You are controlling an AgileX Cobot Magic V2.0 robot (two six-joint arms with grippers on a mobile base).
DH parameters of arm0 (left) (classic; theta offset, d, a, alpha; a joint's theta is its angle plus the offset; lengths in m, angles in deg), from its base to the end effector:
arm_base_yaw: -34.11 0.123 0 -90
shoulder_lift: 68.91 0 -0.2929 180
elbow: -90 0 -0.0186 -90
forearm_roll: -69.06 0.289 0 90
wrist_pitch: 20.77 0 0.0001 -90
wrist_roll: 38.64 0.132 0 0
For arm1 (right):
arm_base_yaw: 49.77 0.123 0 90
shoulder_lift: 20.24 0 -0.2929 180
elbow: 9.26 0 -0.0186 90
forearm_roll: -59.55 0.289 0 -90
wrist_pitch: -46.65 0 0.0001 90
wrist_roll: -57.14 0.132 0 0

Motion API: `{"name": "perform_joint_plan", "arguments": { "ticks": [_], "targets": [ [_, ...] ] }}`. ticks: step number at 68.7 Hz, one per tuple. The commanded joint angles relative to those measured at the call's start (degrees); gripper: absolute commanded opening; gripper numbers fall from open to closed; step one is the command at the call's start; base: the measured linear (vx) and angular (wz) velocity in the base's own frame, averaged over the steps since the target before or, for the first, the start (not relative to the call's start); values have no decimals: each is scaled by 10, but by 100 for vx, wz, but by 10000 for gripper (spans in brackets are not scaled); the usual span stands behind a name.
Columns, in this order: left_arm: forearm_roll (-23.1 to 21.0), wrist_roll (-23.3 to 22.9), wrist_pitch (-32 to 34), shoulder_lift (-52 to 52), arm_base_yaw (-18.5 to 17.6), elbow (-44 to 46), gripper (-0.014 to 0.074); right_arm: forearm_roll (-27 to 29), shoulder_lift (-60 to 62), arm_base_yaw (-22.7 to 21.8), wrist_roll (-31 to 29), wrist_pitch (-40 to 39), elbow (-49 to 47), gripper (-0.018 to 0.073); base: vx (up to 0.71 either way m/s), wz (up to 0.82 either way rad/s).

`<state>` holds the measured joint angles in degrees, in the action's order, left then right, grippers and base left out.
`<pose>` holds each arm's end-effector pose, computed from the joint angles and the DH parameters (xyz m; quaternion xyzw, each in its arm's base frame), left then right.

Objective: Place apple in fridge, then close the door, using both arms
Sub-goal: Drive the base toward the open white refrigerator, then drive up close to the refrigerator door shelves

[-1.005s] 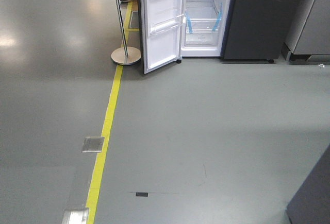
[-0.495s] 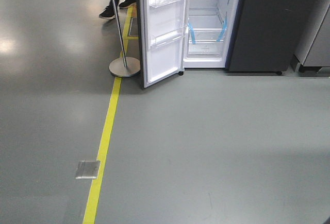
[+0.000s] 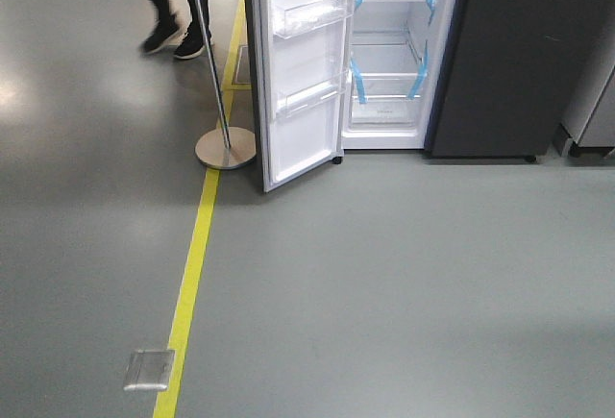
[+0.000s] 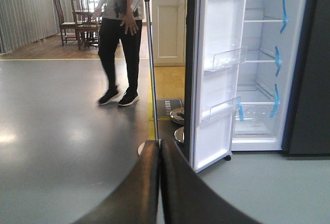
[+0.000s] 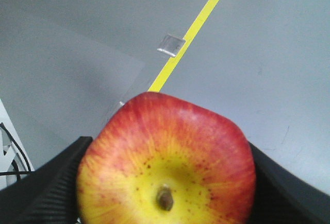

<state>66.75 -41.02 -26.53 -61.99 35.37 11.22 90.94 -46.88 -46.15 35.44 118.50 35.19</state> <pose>0.1280 0.0023 0.1951 -0.0357 0.7151 -0.0223 0.6977 0.0748 0.0702 0.2776 -0.2018 0.8902 0.2191 0.3447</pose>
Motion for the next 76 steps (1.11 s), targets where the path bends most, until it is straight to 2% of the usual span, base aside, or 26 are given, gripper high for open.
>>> {"name": "perform_joint_plan", "arguments": {
  "ticks": [1, 76],
  "targets": [
    [-5, -5, 47, -8, -1, 9, -6, 23, -6, -2, -7, -27, -14, 196, 35, -1],
    [-5, -5, 47, -8, -1, 9, -6, 23, -6, -2, -7, -16, -14, 196, 32, 2]
  ]
}}
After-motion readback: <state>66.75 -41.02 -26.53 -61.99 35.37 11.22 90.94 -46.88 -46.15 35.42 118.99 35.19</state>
